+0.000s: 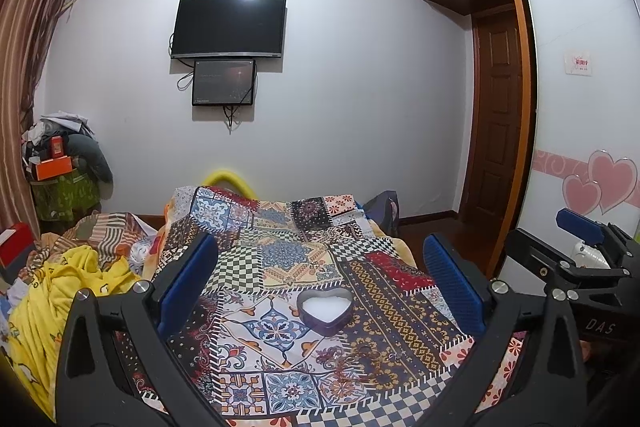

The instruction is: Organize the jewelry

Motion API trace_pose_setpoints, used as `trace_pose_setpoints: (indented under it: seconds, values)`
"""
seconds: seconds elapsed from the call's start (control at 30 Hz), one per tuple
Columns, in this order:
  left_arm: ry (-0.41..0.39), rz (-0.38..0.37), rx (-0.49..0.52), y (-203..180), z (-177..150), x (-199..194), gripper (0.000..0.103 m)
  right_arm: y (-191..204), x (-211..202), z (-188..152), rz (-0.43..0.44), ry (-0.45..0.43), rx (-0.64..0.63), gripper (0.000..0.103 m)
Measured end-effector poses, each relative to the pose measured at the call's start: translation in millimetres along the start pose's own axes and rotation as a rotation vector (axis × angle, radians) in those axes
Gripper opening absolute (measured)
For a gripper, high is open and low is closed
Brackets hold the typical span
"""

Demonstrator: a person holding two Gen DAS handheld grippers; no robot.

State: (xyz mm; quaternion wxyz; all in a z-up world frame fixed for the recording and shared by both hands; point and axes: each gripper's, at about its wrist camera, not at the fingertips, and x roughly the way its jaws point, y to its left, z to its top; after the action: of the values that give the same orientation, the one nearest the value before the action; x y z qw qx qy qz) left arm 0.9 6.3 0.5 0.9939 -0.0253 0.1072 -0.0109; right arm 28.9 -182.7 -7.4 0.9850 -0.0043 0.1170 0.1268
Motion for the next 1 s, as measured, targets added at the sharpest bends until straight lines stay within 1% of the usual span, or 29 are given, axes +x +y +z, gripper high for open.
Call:
trace_pose_setpoints:
  seconds: [1.0]
  values:
    - [0.012, -0.001, -0.003, 1.0, -4.4, 2.5, 0.103, -3.5, 1.7, -1.4, 0.001, 0.009, 0.012, 0.103]
